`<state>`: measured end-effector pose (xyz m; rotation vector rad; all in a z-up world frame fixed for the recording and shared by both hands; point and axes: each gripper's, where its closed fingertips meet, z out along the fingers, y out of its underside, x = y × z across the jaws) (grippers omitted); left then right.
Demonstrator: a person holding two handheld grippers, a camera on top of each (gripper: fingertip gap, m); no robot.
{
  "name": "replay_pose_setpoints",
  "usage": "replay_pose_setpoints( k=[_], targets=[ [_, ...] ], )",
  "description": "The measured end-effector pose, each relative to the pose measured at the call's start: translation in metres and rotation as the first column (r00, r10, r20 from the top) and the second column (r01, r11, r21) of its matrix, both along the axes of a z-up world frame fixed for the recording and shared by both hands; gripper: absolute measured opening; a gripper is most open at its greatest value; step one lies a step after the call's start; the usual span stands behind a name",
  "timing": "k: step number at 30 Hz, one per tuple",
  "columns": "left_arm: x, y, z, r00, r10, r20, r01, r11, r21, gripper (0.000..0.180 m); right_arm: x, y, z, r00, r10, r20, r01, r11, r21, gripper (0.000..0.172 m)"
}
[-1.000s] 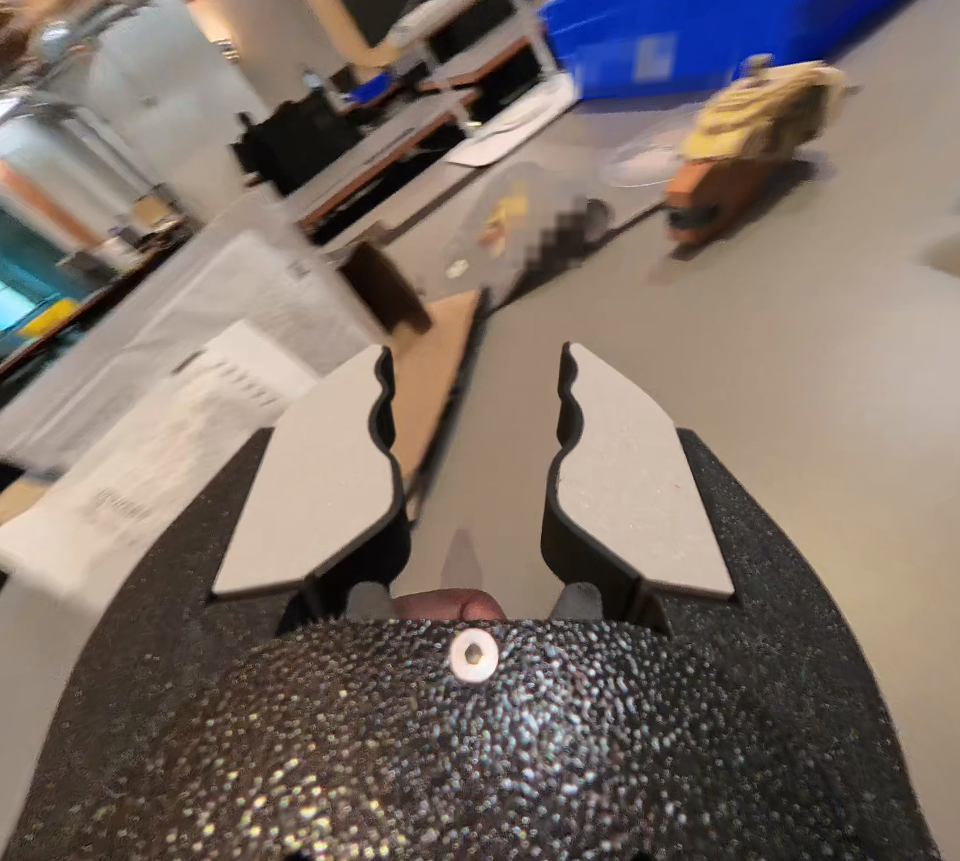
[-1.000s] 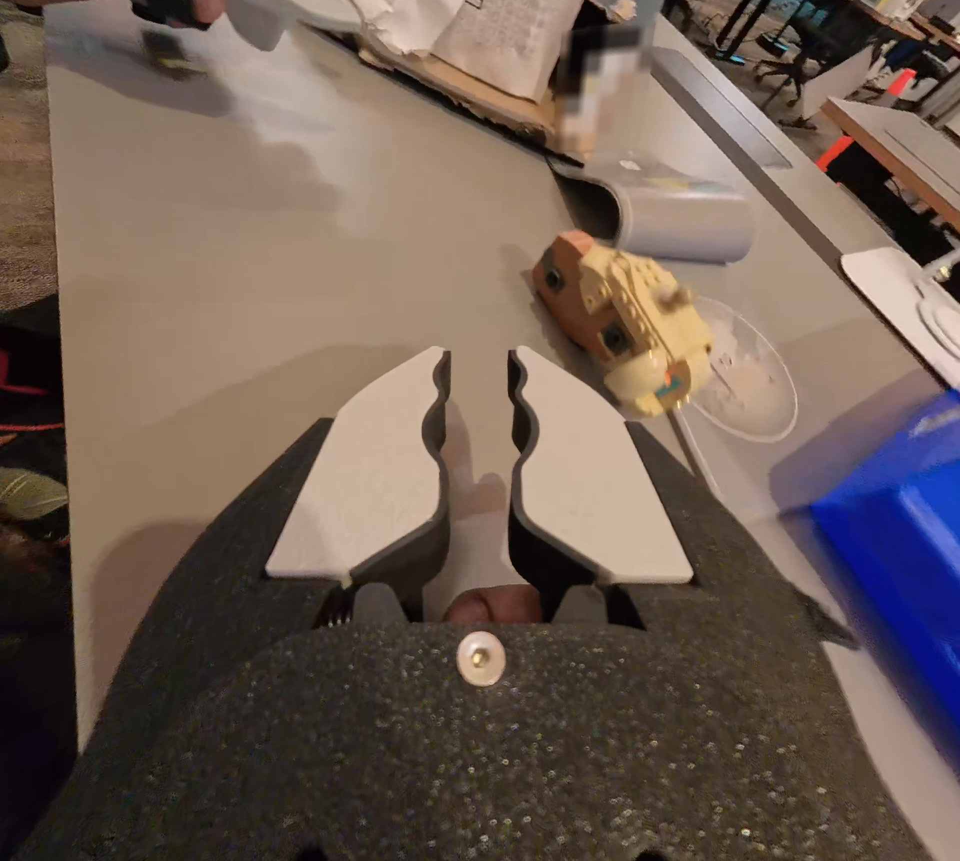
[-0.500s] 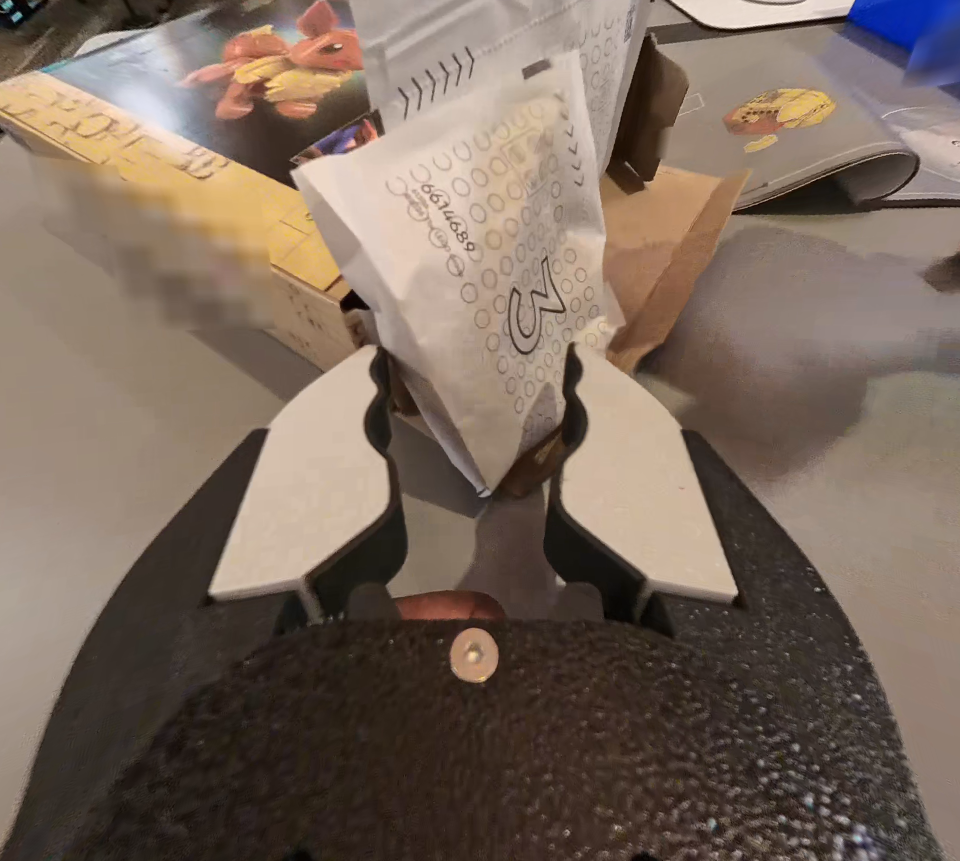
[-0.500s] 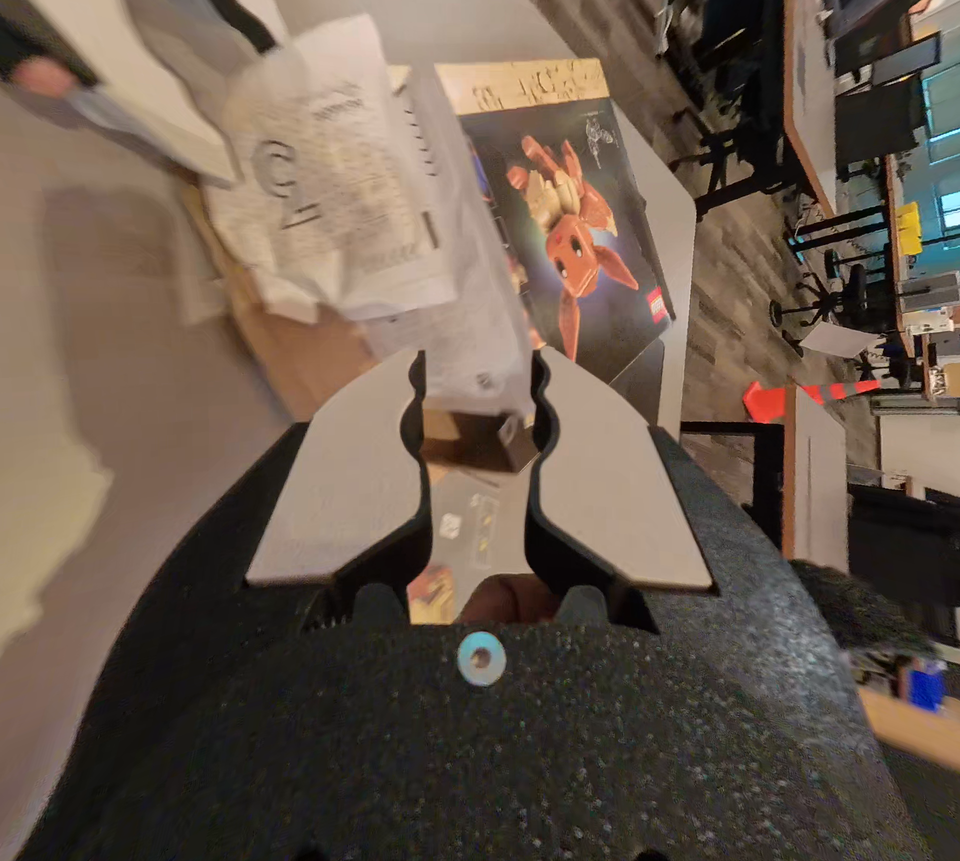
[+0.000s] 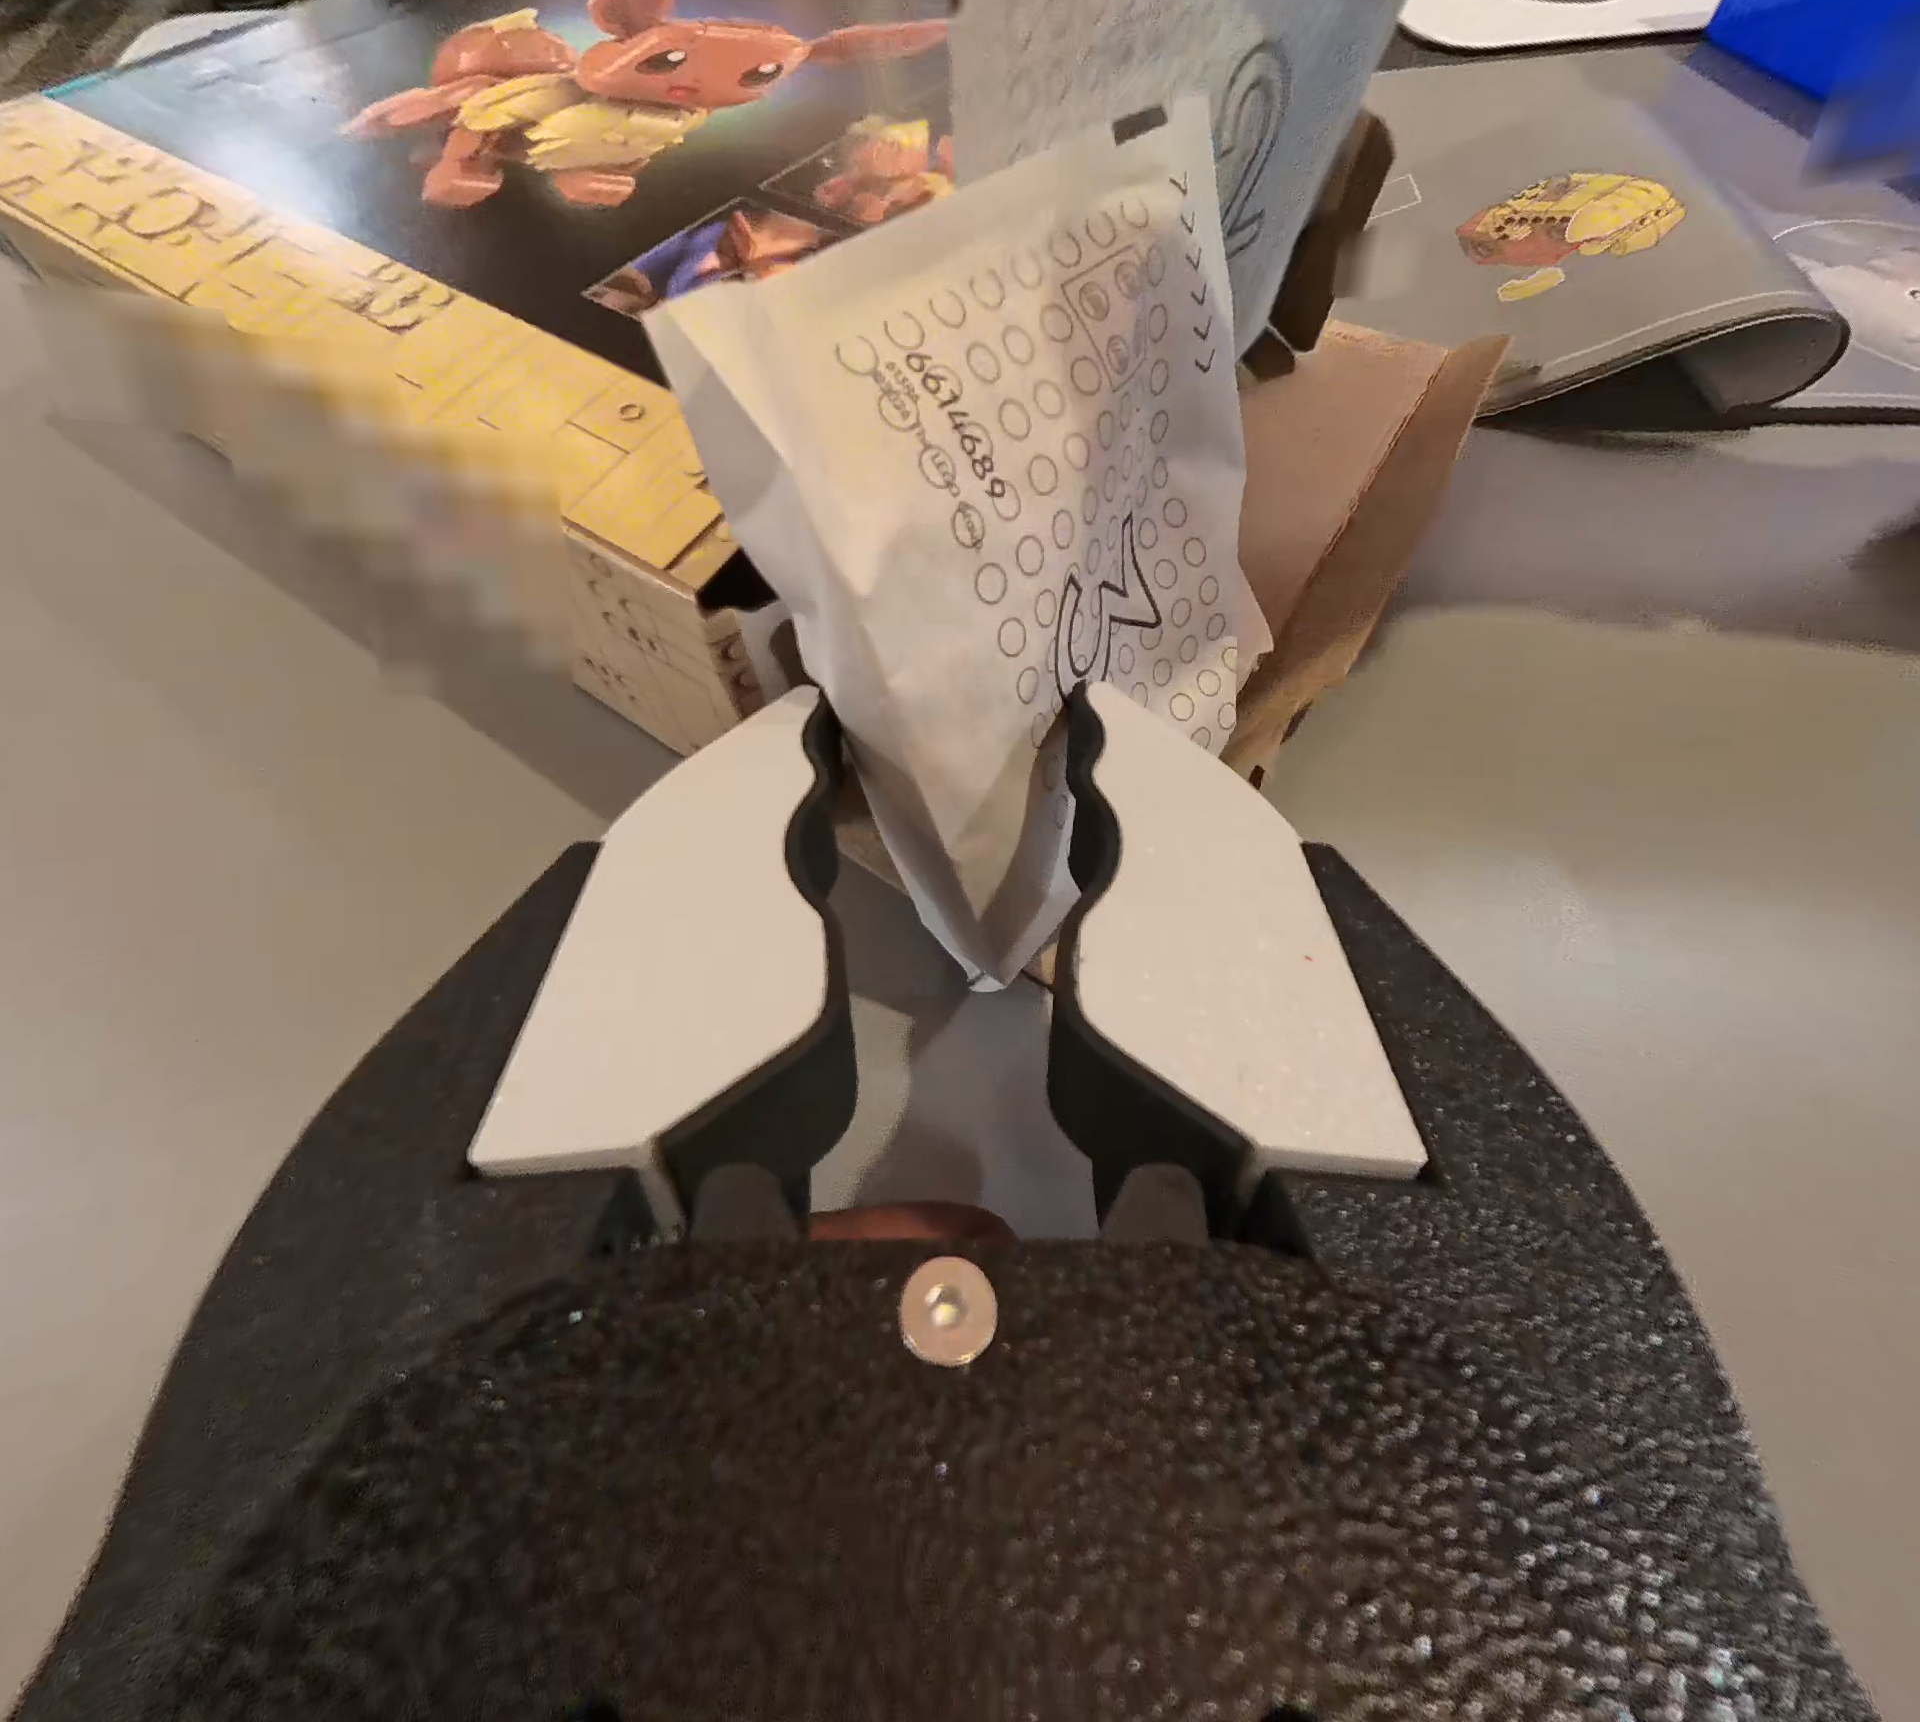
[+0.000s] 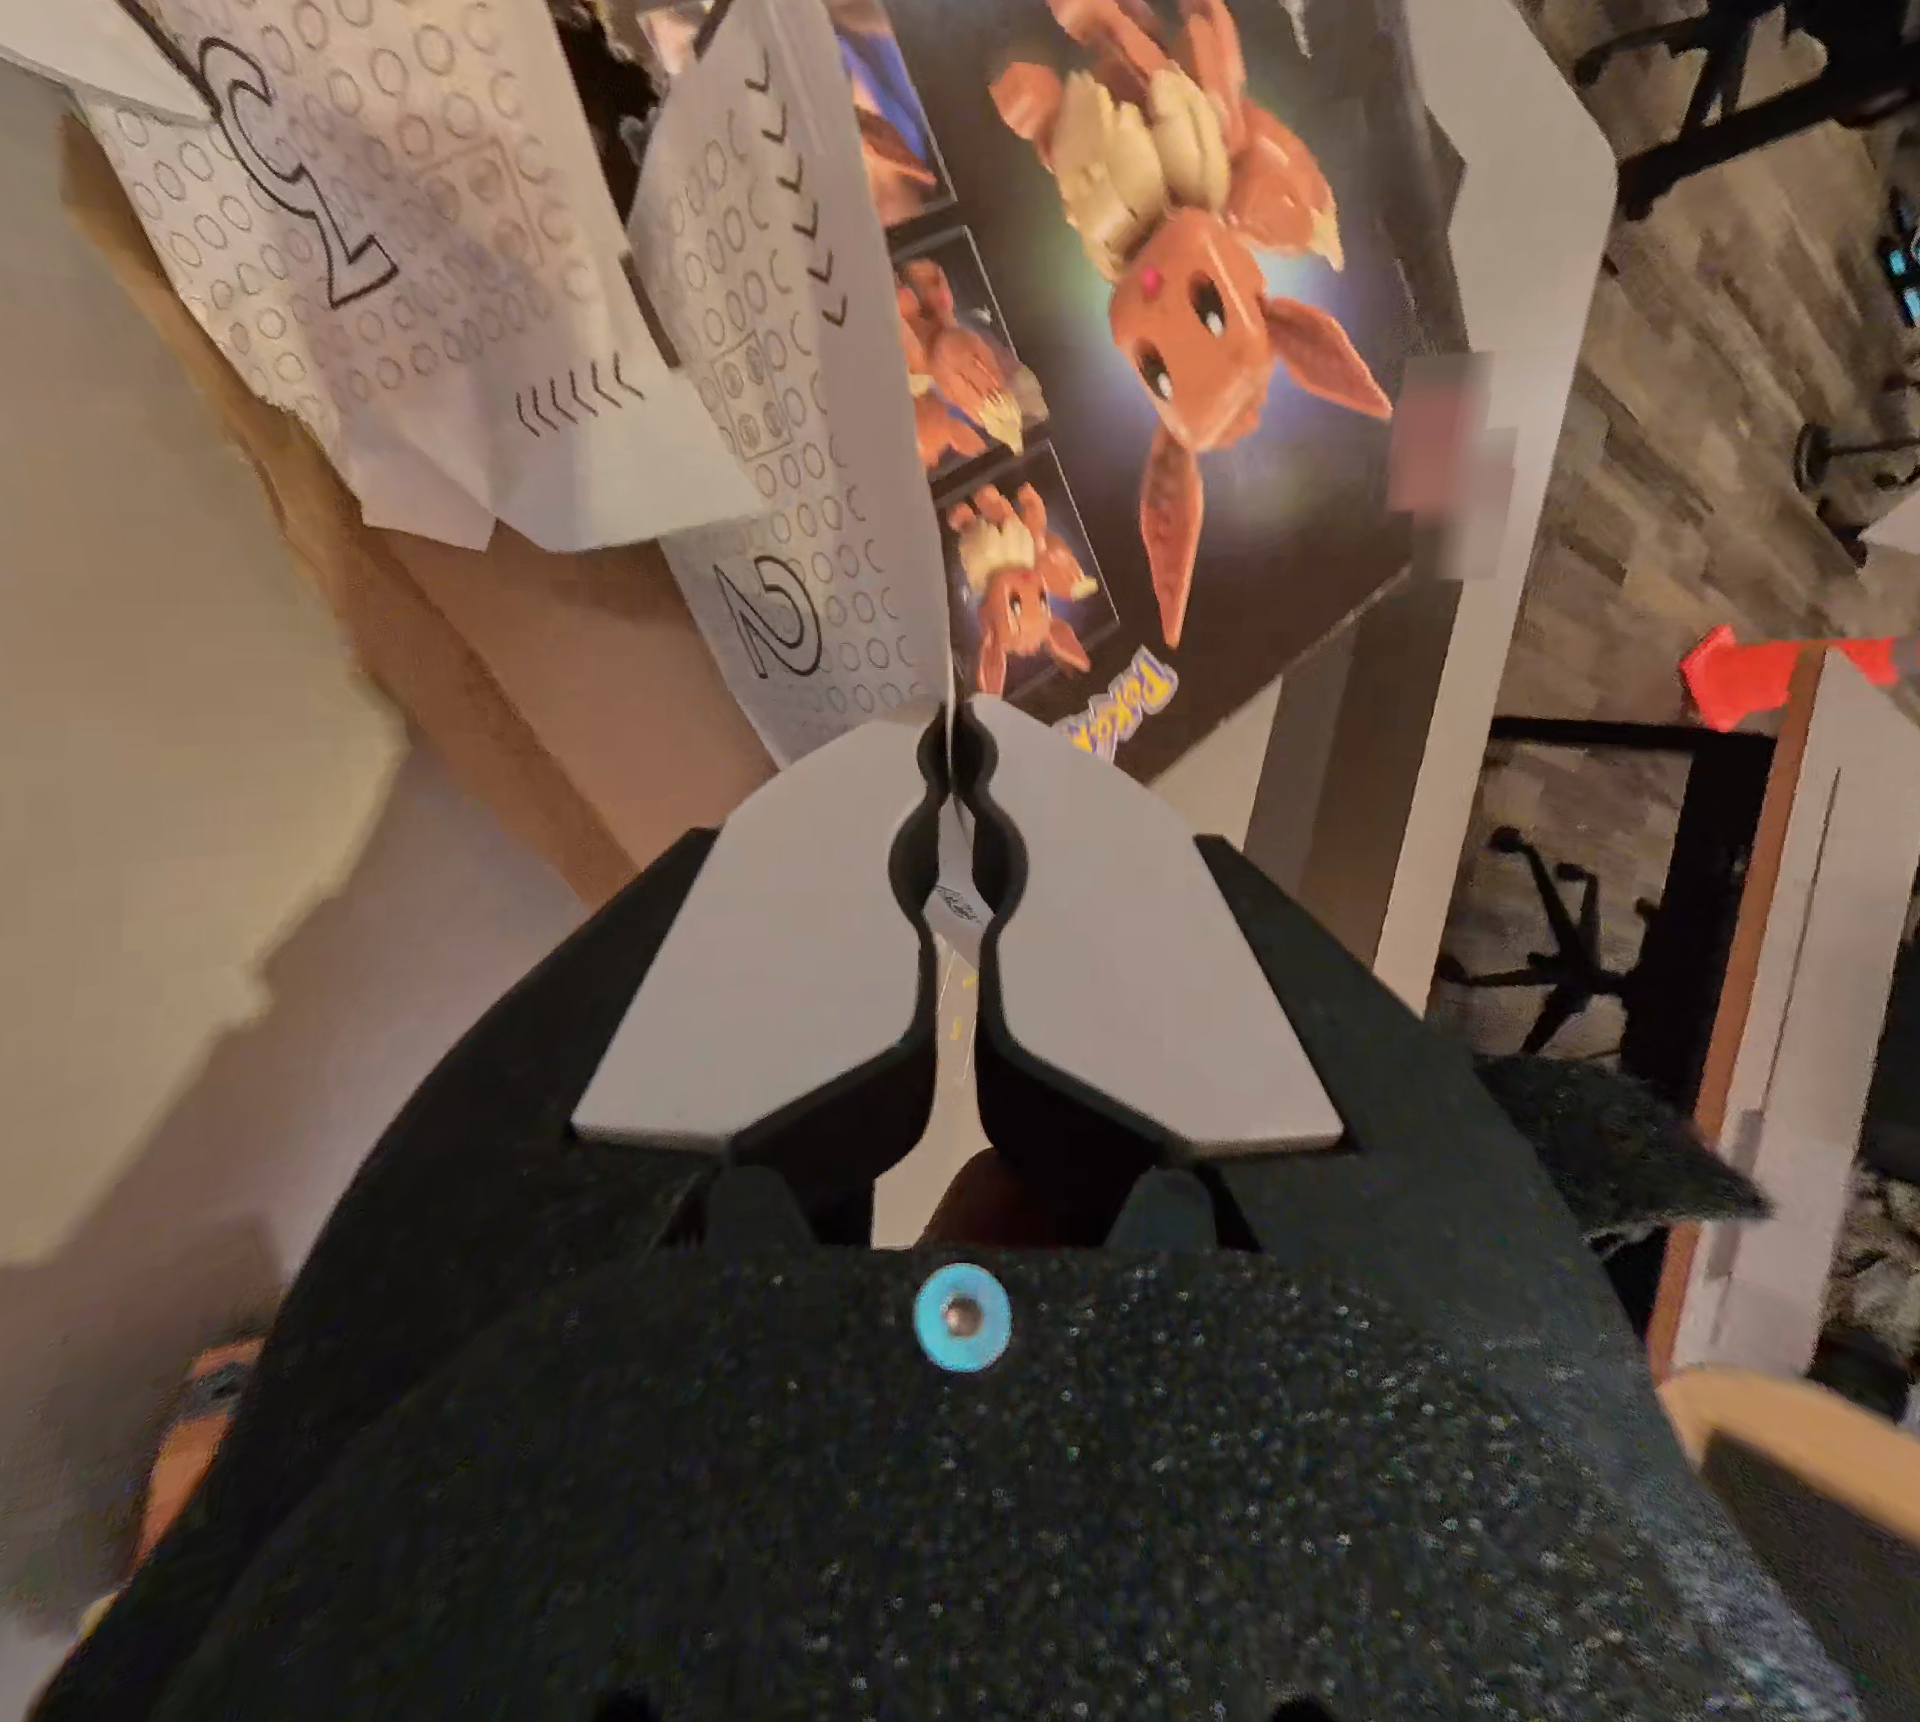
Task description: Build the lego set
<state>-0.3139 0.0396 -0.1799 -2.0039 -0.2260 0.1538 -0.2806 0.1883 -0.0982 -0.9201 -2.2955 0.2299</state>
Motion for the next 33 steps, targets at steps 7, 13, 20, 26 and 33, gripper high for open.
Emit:
replay_pose_setpoints(
  k=[7, 13, 20, 26, 33],
  targets=[
    [0.006, 0.002, 0.003, 1.000, 0.010, 0.003, -0.010, 1.000, -0.028, 0.043, 0.061, 0.011, 0.035, 0.990, -0.140, -0.024, 0.125, 0.940, -0.316, 0.000],
    [-0.002, -0.008, 0.034, 0.972, 0.109, -0.206, -0.104, 0.994, 0.038, 0.080, 0.100, 0.006, 0.042, 0.981, -0.192, -0.011, 0.161, 0.849, -0.504, 0.000],
    [0.064, -0.004, 0.090, 0.966, -0.081, -0.247, 0.141, 0.961, 0.238, 0.065, 0.140, -0.029, 0.040, 0.989, -0.151, -0.007, 0.111, 0.755, -0.646, 0.000],
    [0.126, 0.024, 0.089, 0.932, -0.345, -0.108, 0.361, 0.885, 0.294, 0.071, 0.181, -0.080, 0.033, 0.997, -0.076, -0.030, 0.027, 0.656, -0.754, 0.000],
    [0.204, 0.013, 0.082, 0.602, -0.789, 0.121, 0.688, 0.590, 0.422, 0.036, 0.218, -0.108, 0.019, 0.982, -0.173, -0.072, 0.024, 0.496, -0.868, 0.000]
  ],
)
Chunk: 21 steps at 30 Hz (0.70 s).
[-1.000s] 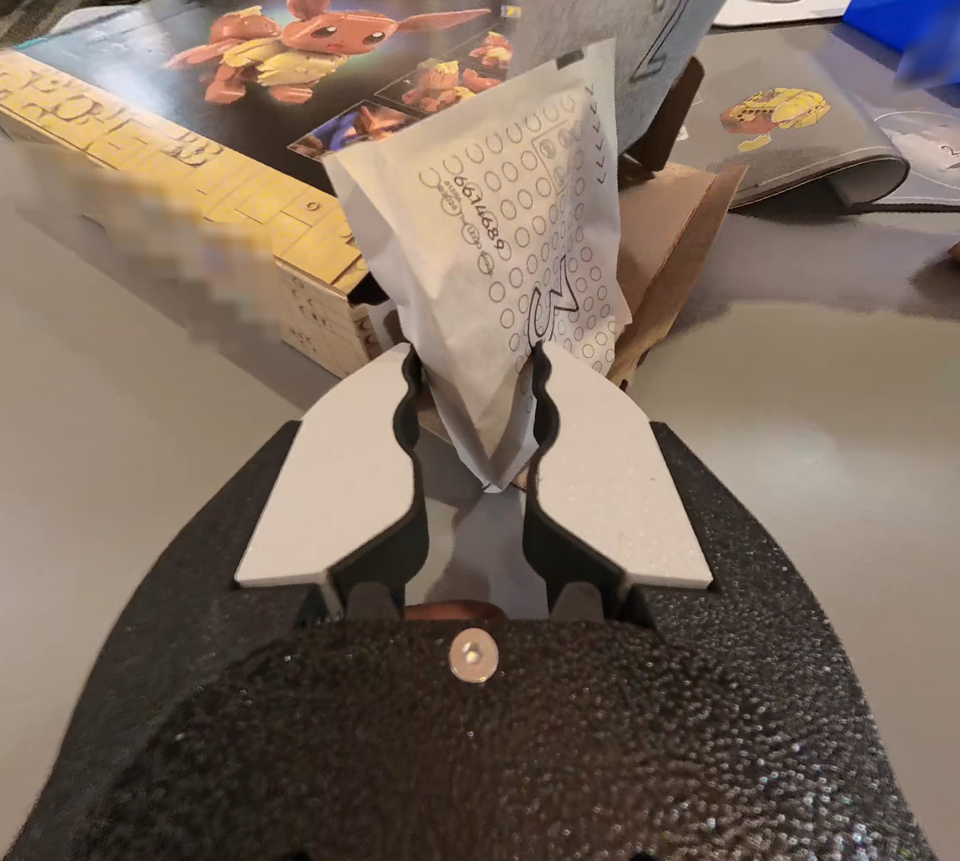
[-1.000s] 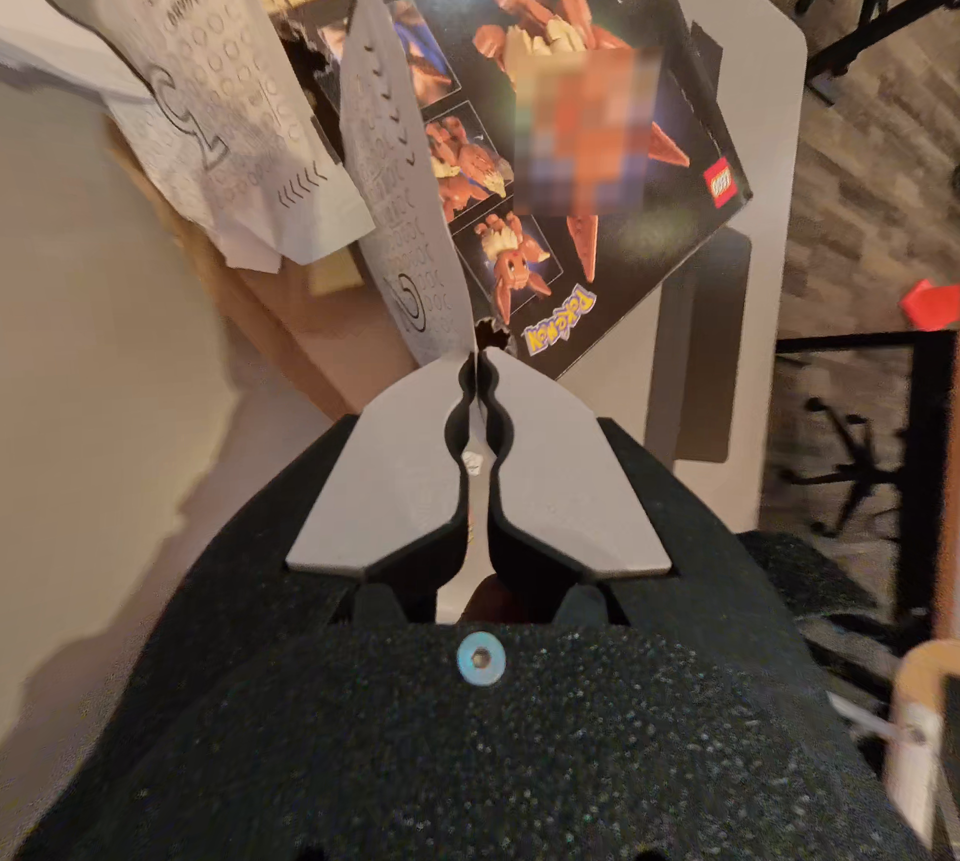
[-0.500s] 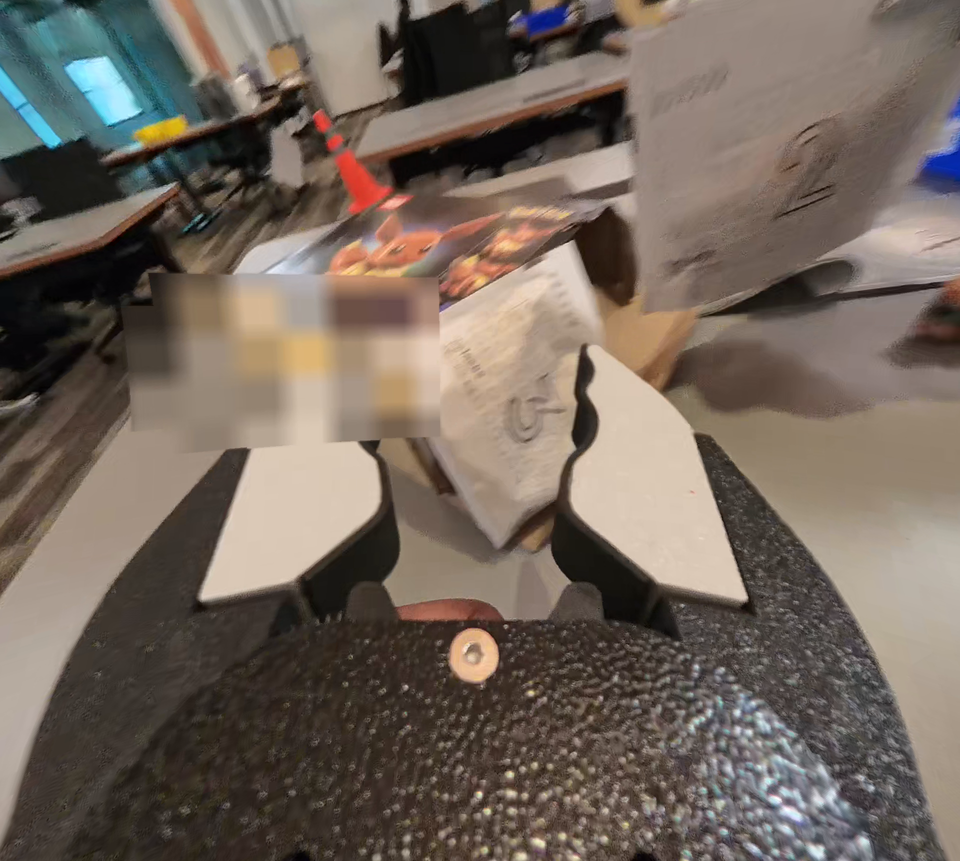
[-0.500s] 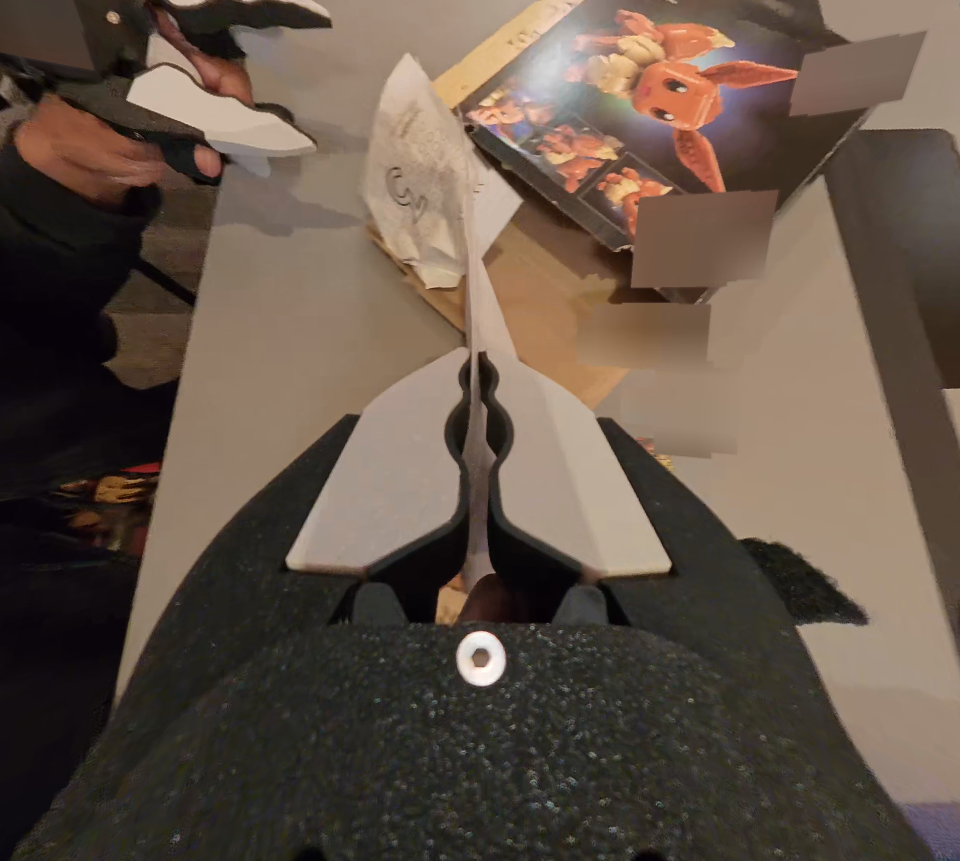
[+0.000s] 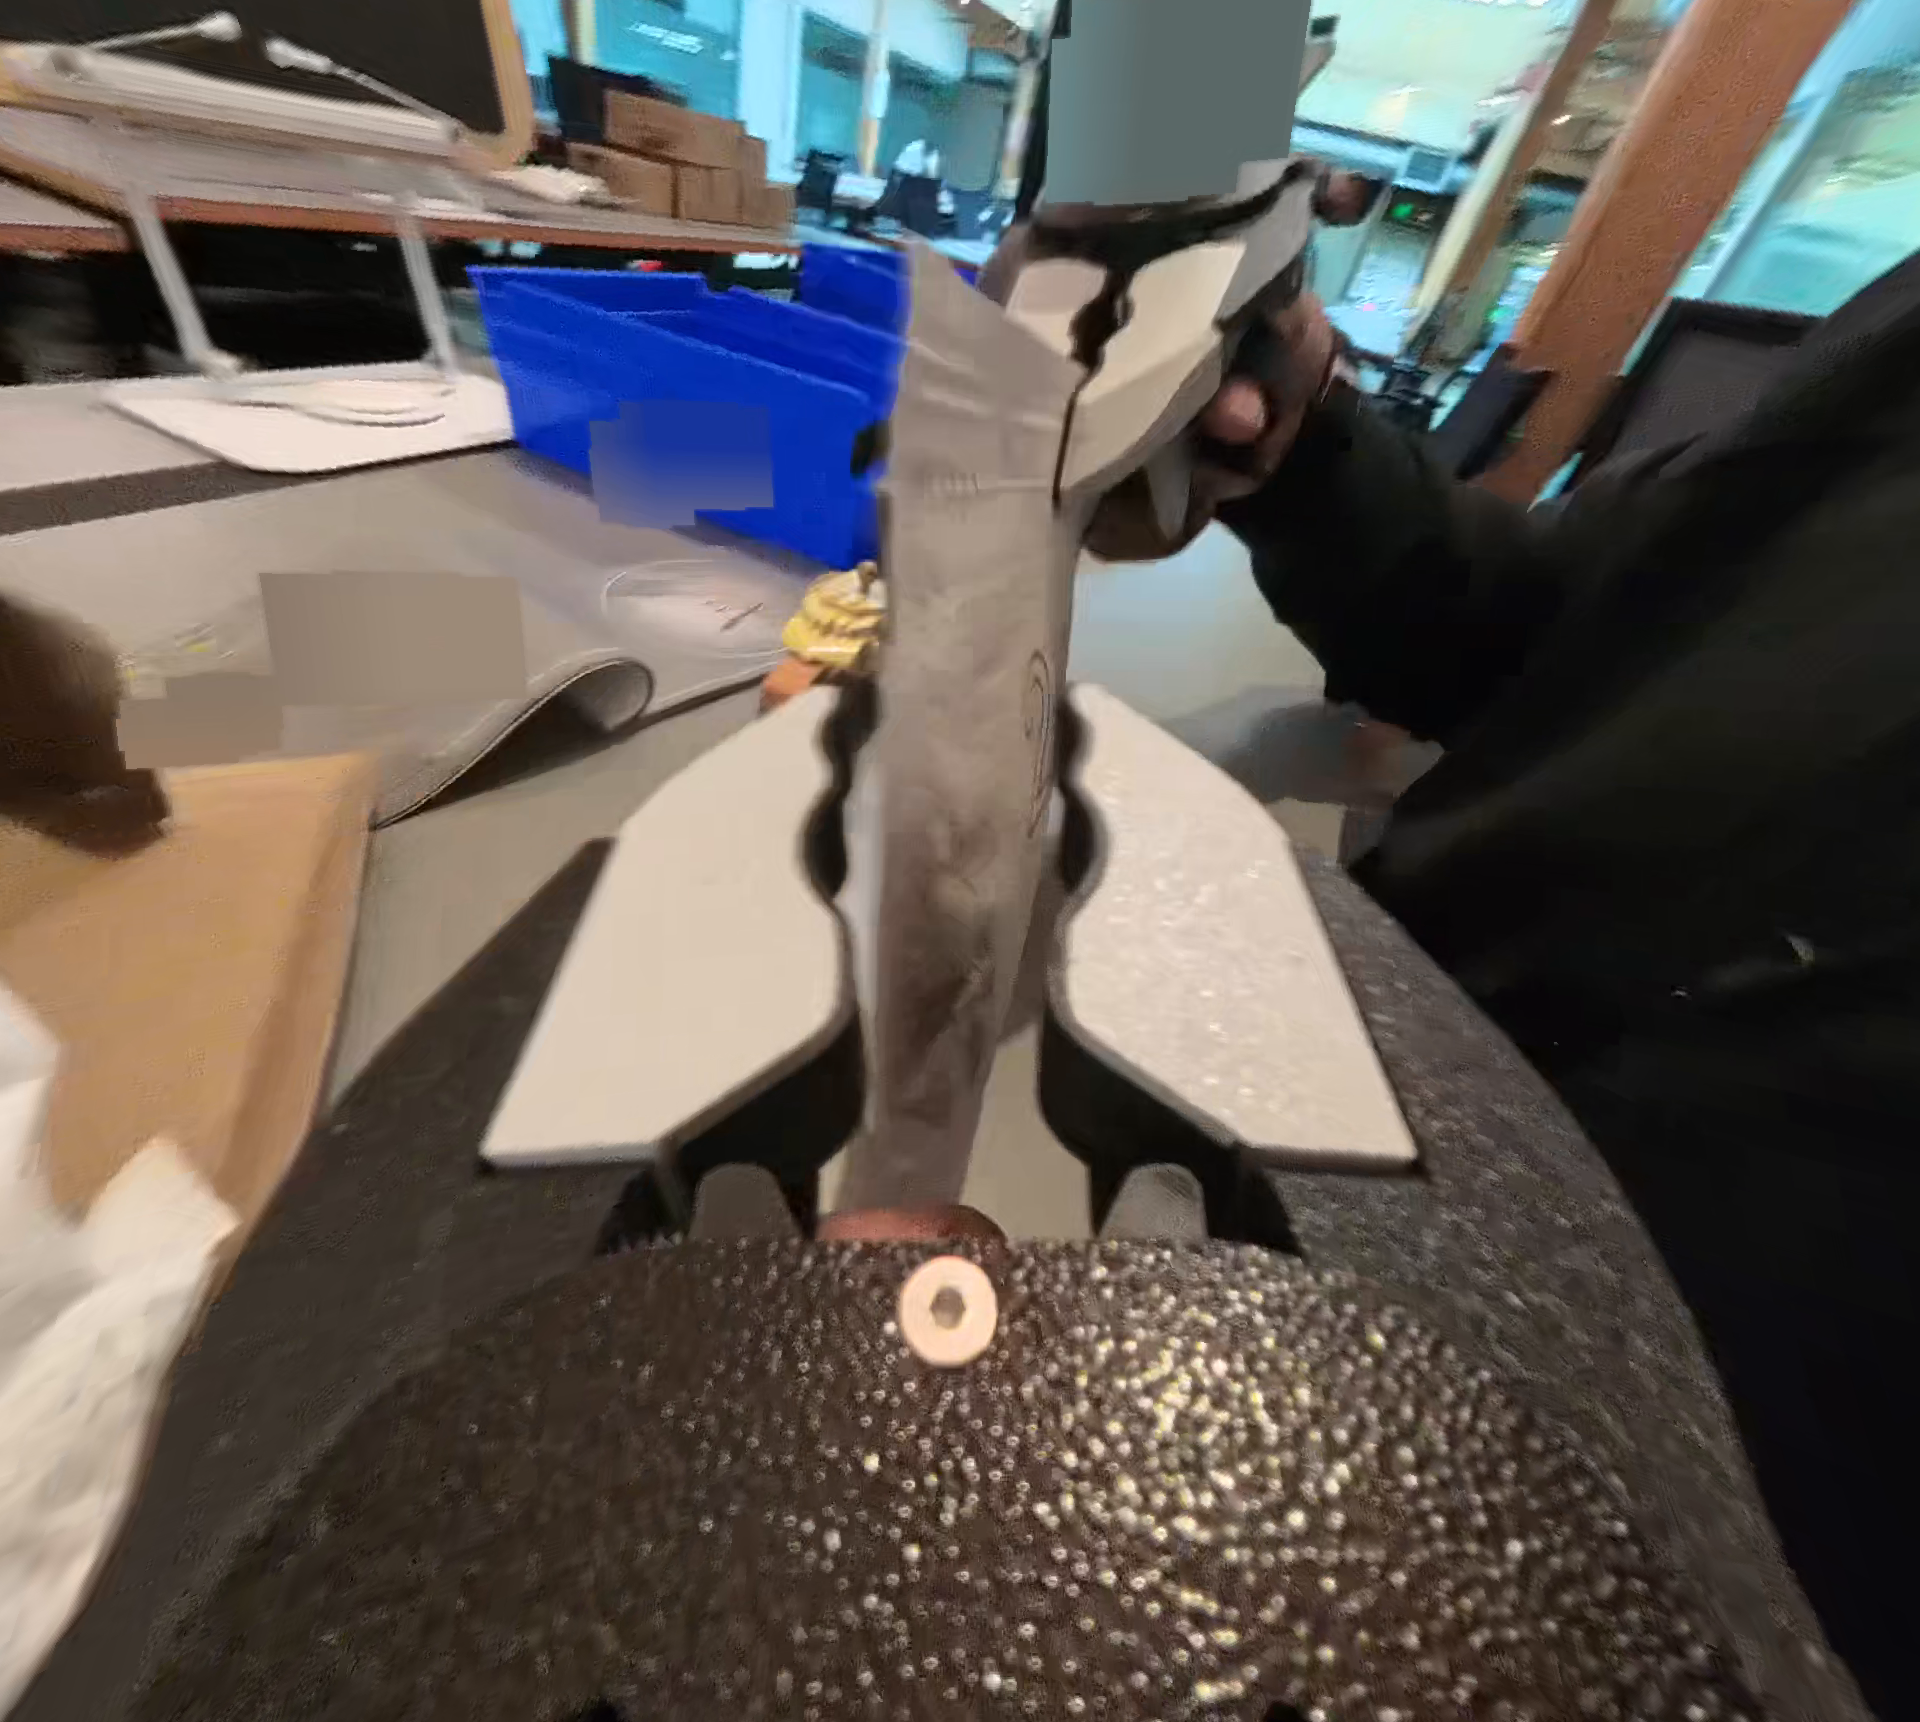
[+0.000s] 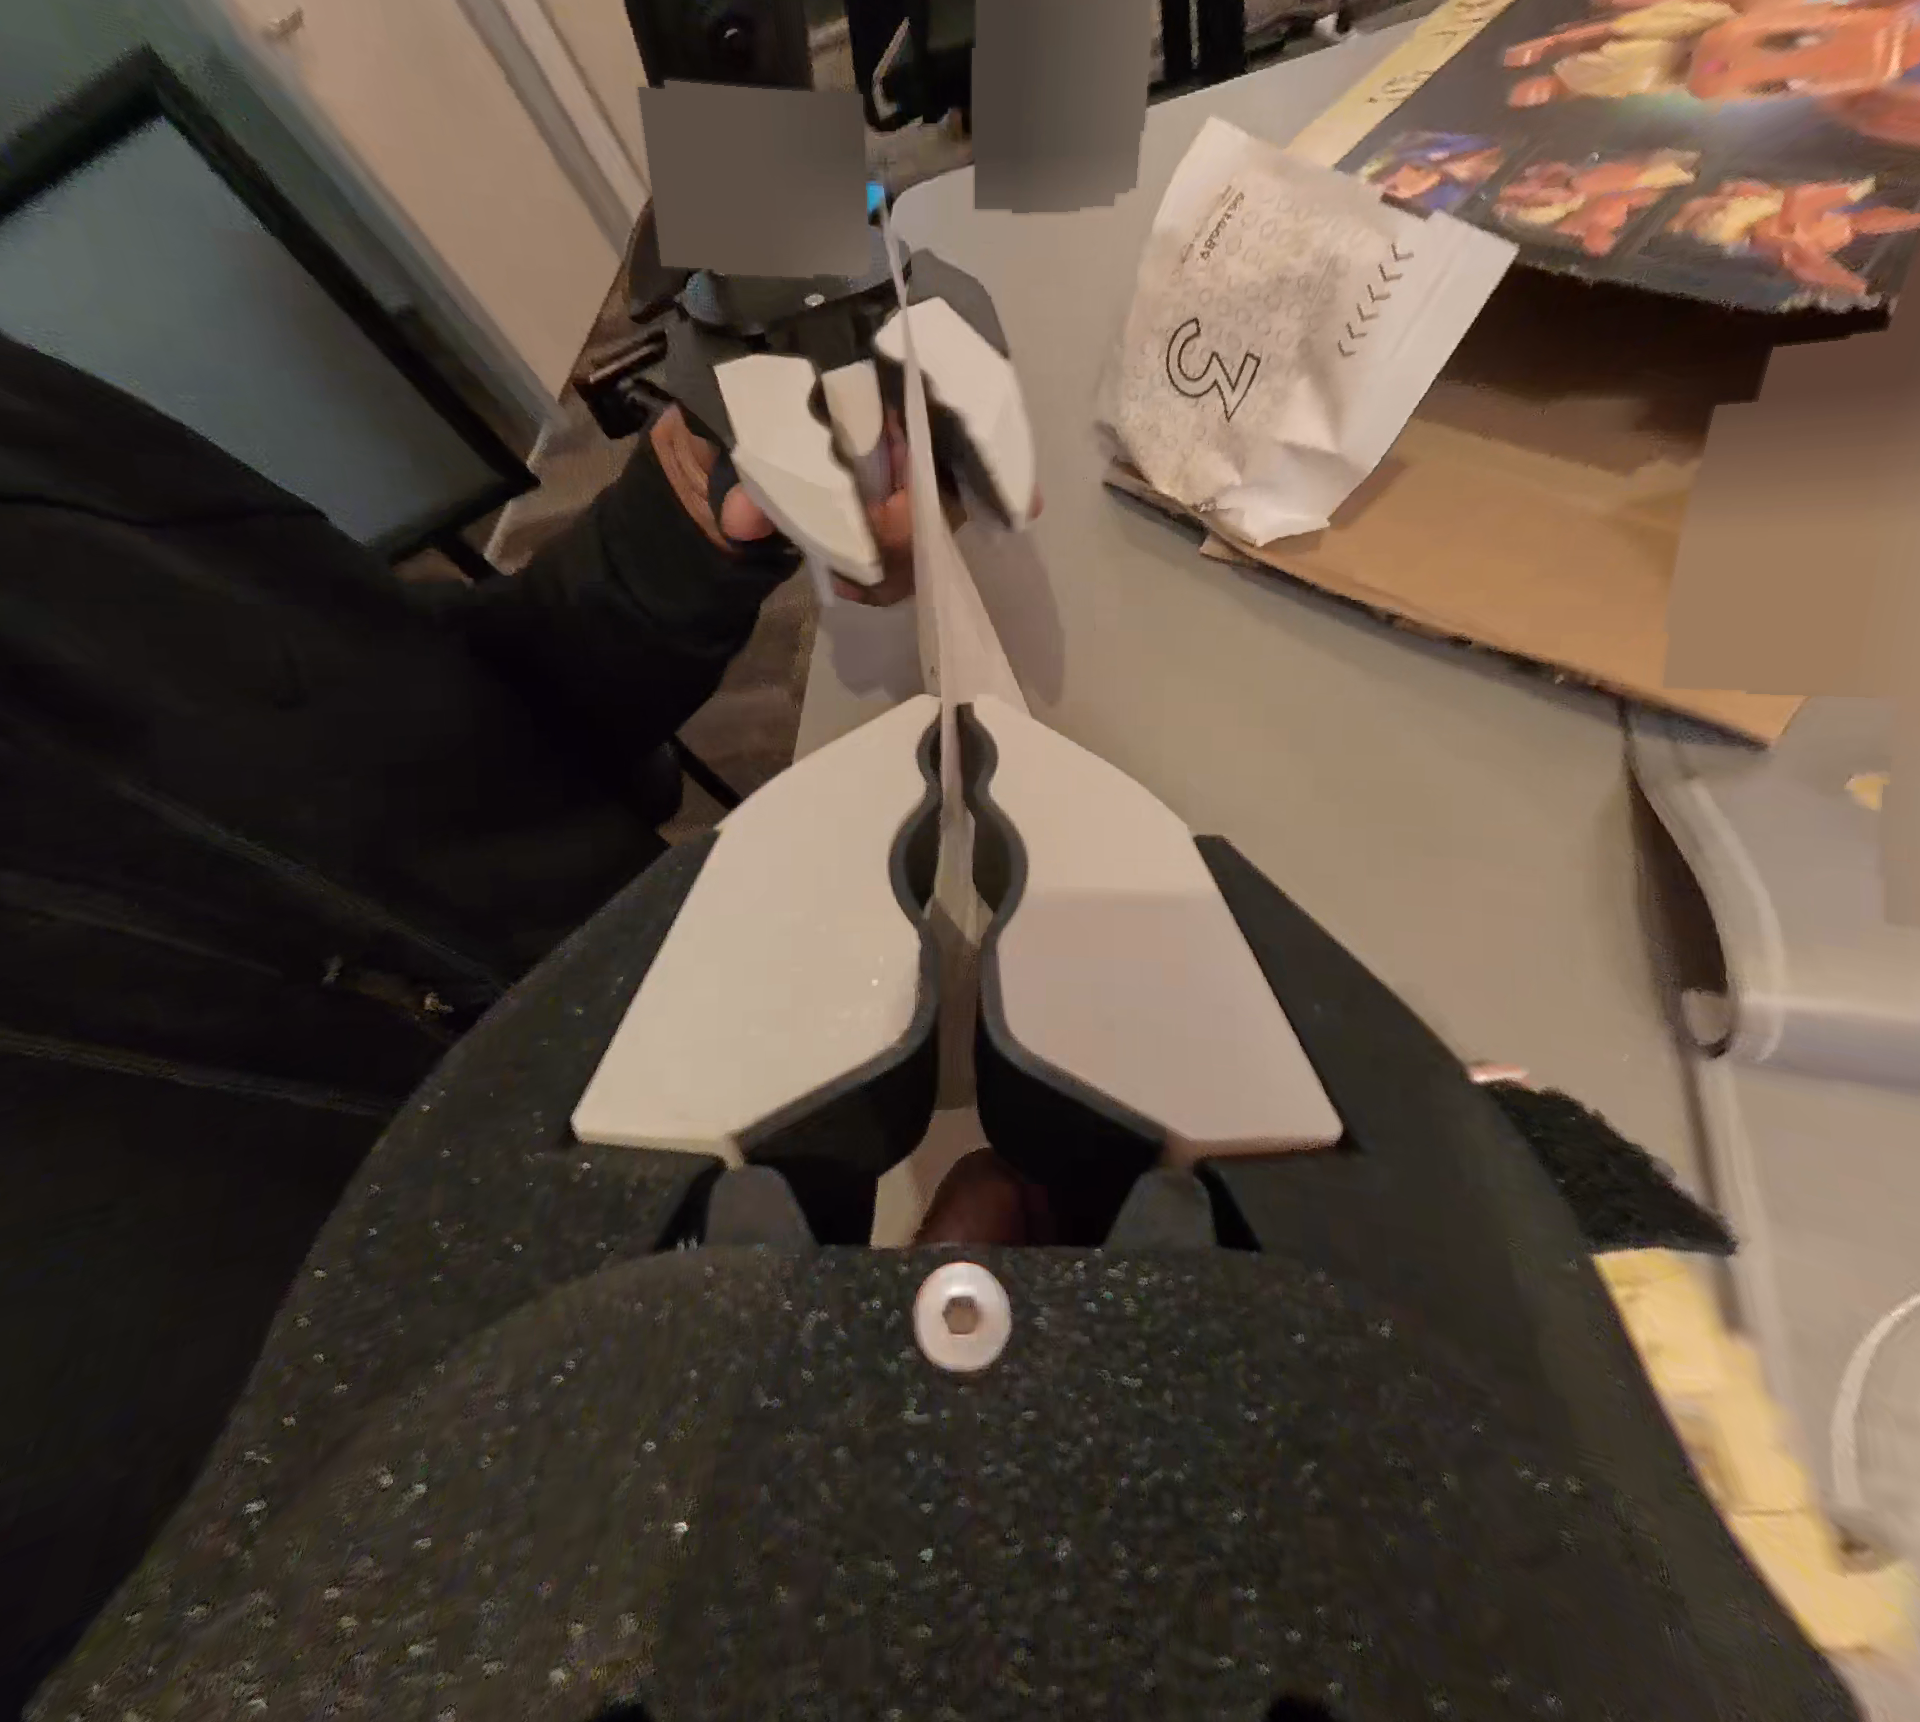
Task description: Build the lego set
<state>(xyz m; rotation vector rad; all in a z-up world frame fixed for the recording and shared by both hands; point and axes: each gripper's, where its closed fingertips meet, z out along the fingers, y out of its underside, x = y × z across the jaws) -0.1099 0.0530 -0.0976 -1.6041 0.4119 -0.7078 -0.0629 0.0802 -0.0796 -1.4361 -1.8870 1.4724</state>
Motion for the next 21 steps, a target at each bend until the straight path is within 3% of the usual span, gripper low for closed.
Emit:
replay_pose_setpoints(
  k=[1, 2, 5, 7, 9, 14, 18, 21],
  targets=[
    [0.004, -0.001, 0.000, 1.000, -0.029, 0.003, 0.029, 0.999, 0.016, 0.009, 0.004, -0.002, -0.004, 1.000, -0.029, -0.002, 0.029, 0.999, -0.026, 0.000],
    [0.009, -0.003, 0.000, 0.997, -0.070, 0.008, 0.070, 0.997, 0.012, 0.000, 0.008, -0.003, -0.009, 0.998, -0.063, -0.006, 0.063, 0.997, -0.046, 0.000],
    [0.018, -0.004, -0.010, 0.985, -0.165, 0.052, 0.170, 0.977, -0.126, 0.000, 0.023, -0.008, -0.024, 0.991, -0.134, 0.002, 0.134, 0.988, -0.070, 0.001],
    [0.022, -0.001, -0.017, 0.980, -0.195, 0.044, 0.200, 0.960, -0.196, 0.000, 0.033, -0.001, -0.036, 0.982, -0.187, 0.019, 0.186, 0.982, 0.024, 0.006],
    [0.023, 0.001, -0.017, 0.969, -0.237, 0.065, 0.246, 0.933, -0.262, 0.000, 0.043, 0.010, -0.039, 0.975, -0.221, 0.015, 0.216, 0.965, 0.151, 0.024],
    [0.027, -0.001, -0.017, 0.897, -0.441, 0.033, 0.403, 0.786, -0.469, 0.000, 0.039, 0.024, -0.012, 0.982, -0.187, -0.036, 0.188, 0.914, 0.360, 0.033],
    [0.032, 0.009, -0.019, 0.833, -0.553, -0.005, 0.430, 0.654, -0.622, 0.000, 0.007, 0.020, 0.017, 0.993, -0.102, -0.063, 0.119, 0.892, 0.435, 0.034],
    [0.037, 0.020, -0.011, 0.801, -0.594, -0.076, 0.405, 0.630, -0.663, 0.000, -0.014, 0.020, 0.025, 0.998, -0.059, -0.029, 0.066, 0.886, 0.460, 0.035]
  ],
)
